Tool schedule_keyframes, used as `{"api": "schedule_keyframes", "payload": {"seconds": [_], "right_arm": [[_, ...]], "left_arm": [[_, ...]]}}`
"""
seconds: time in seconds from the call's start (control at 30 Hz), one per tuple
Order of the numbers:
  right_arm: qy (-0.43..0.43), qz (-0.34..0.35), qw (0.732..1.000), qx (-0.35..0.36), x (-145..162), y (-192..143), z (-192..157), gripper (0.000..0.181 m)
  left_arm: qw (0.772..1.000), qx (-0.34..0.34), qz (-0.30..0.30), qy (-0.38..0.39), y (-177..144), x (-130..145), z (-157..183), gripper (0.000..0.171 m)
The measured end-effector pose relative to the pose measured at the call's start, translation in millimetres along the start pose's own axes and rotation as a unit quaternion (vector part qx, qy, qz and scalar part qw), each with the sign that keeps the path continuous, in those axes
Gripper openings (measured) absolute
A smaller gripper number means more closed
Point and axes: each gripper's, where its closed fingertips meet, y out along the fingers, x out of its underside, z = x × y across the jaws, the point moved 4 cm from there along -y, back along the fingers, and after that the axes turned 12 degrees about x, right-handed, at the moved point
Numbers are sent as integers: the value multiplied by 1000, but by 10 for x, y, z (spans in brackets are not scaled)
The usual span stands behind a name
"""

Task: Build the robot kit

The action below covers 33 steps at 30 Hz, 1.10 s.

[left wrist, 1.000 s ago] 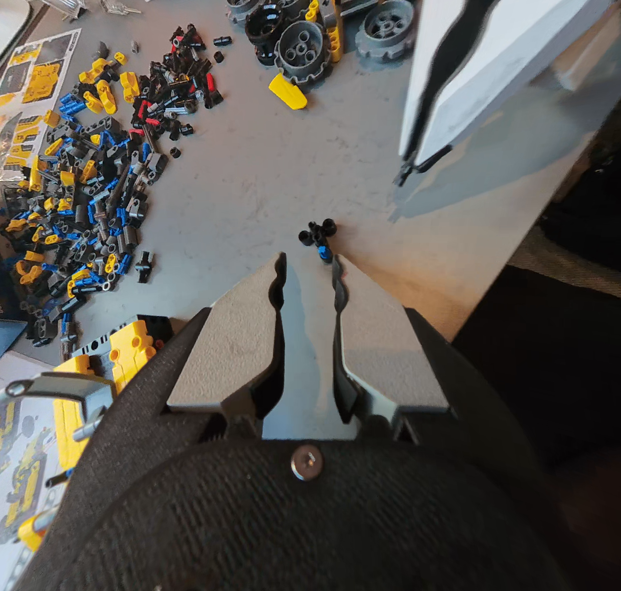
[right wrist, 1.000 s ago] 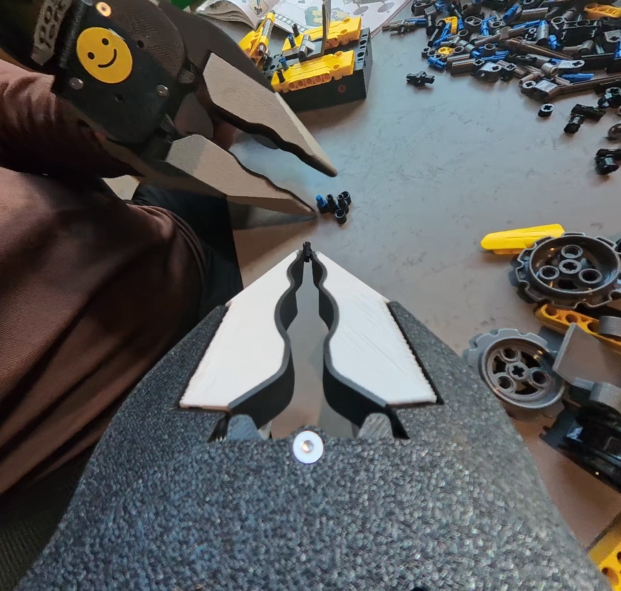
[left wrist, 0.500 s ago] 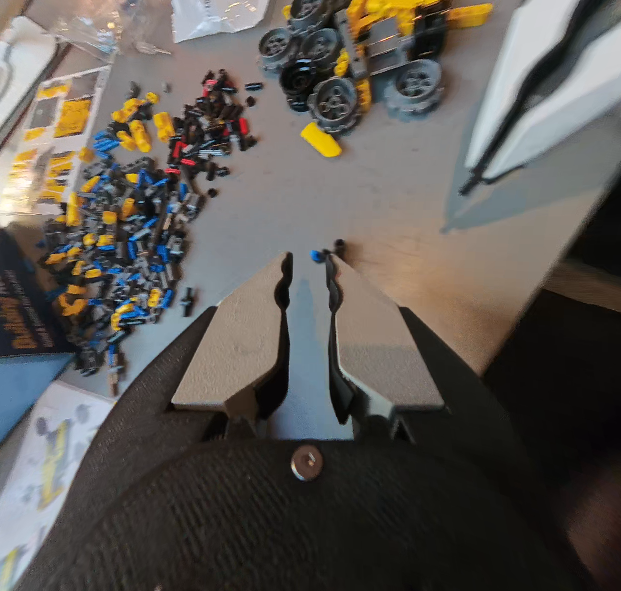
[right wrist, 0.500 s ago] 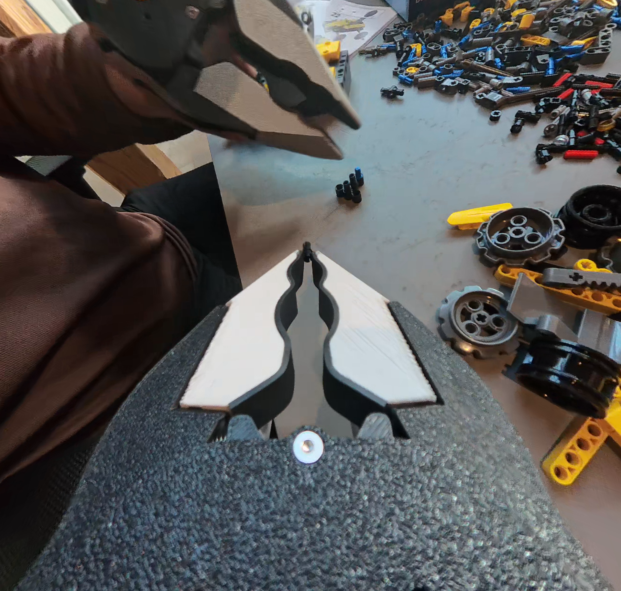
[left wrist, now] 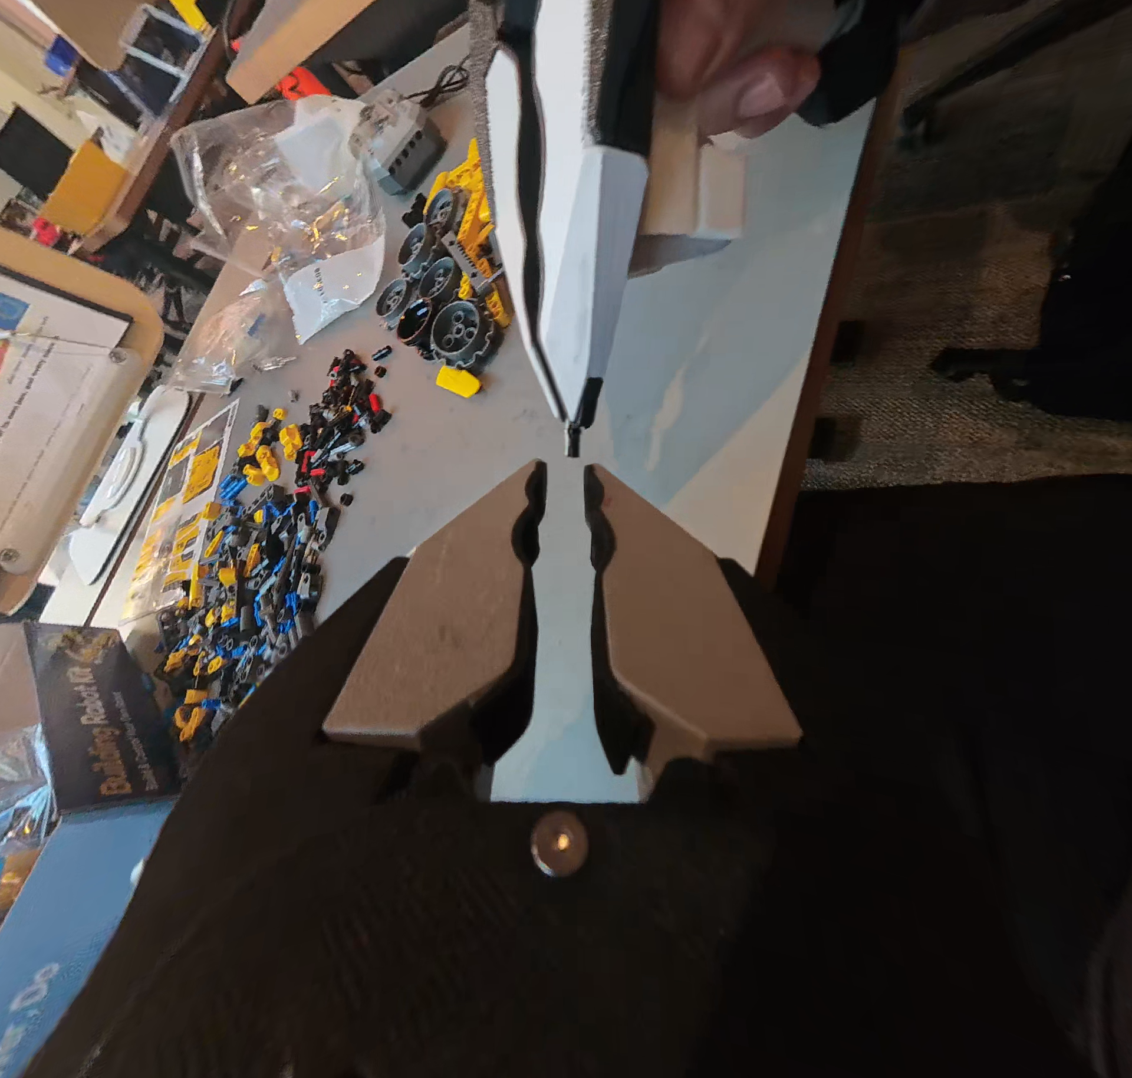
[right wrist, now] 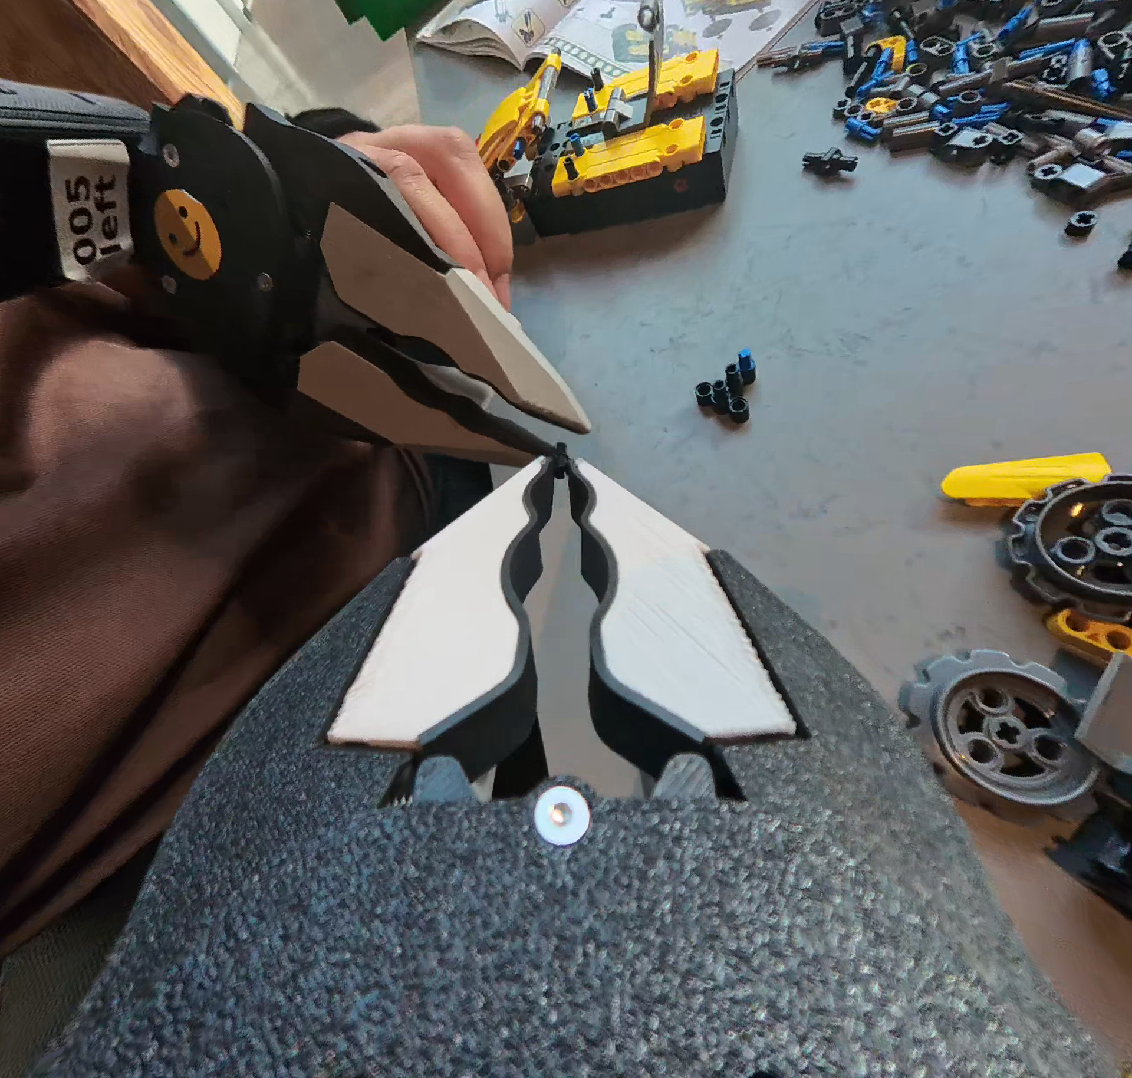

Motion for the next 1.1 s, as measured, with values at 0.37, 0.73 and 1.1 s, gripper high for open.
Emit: {"api": "schedule_keyframes", "payload": {"seconds": [0.37, 0.73, 1.1], "right_arm": [[18, 8, 1000, 6, -122, 89, -24, 1], [143, 105, 984, -31, -244, -33, 32, 11], [134, 81, 988, -14, -241, 85, -12, 1]], "left_arm": [[998, -2, 45, -52, -61, 12, -78, 2], [993, -71, 75, -56, -160, -13, -179, 2], [992, -82, 76, -59, -153, -16, -163, 2]]}}
